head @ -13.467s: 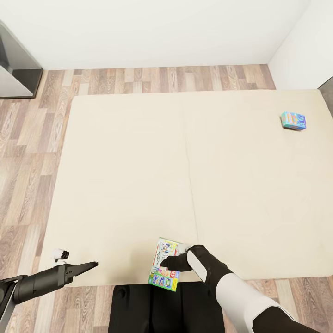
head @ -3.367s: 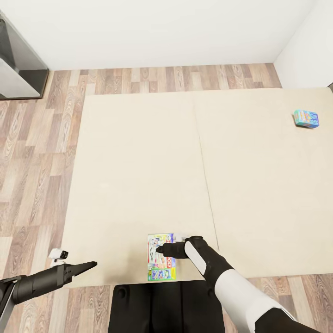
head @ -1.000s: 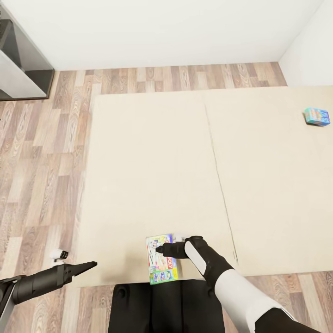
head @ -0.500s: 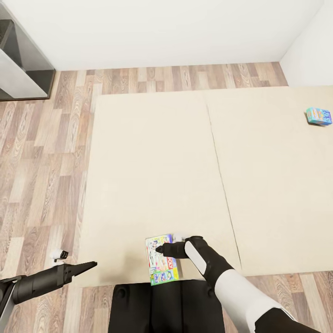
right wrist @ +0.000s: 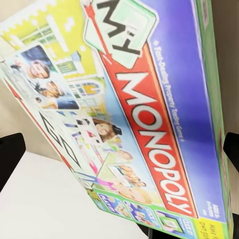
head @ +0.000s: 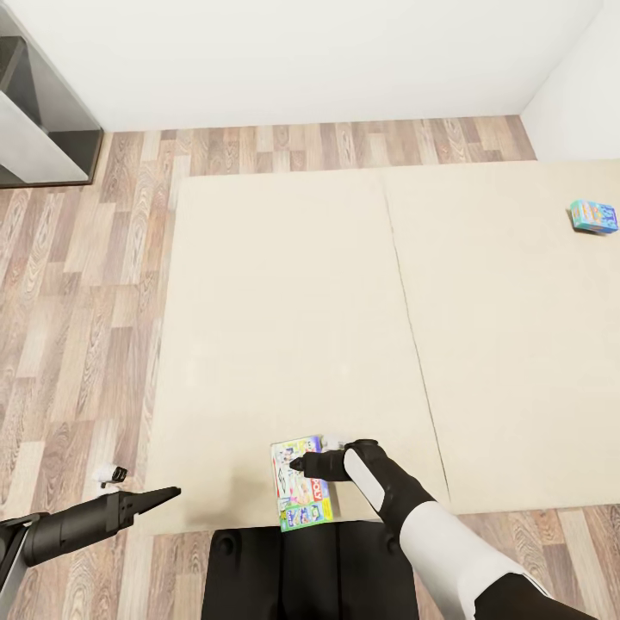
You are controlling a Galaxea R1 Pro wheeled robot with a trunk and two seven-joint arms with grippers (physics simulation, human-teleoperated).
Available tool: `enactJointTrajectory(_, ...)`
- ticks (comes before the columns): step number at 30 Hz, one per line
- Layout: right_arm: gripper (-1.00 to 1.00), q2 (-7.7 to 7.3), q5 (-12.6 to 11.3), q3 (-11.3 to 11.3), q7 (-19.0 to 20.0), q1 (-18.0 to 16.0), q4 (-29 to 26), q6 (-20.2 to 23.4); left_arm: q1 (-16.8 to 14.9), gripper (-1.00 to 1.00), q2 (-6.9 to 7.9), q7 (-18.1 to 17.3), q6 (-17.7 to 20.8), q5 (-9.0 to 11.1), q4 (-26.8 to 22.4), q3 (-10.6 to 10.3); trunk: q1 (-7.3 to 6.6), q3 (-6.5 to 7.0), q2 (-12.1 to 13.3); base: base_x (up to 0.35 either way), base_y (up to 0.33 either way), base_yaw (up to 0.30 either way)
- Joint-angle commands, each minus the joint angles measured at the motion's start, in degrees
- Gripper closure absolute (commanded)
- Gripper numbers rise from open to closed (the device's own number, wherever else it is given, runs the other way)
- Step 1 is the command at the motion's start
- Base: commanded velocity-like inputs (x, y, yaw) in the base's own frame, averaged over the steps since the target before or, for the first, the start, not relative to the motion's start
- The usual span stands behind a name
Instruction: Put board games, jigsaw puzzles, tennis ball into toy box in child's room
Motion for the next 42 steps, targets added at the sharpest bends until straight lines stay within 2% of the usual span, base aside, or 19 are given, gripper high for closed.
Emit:
enactJointTrajectory(1,-1.0,0.0,0.2,0.0,0.1,0.0,0.0,0.2,0.0,-1.0,0.01,-0.2,0.6,-0.1,0.0,0.0,0.03,-0.06,-0.1,0.0,0.0,0.0)
enactJointTrajectory(42,-1.0,0.0,0.1,-0.2,0.2,0.0,1.7,2.7,0.0,-1.0,0.01,-0.2,0.6,0.0,0.0,0.0,0.03,-0.06,-0.1,0.0,0.0,0.0)
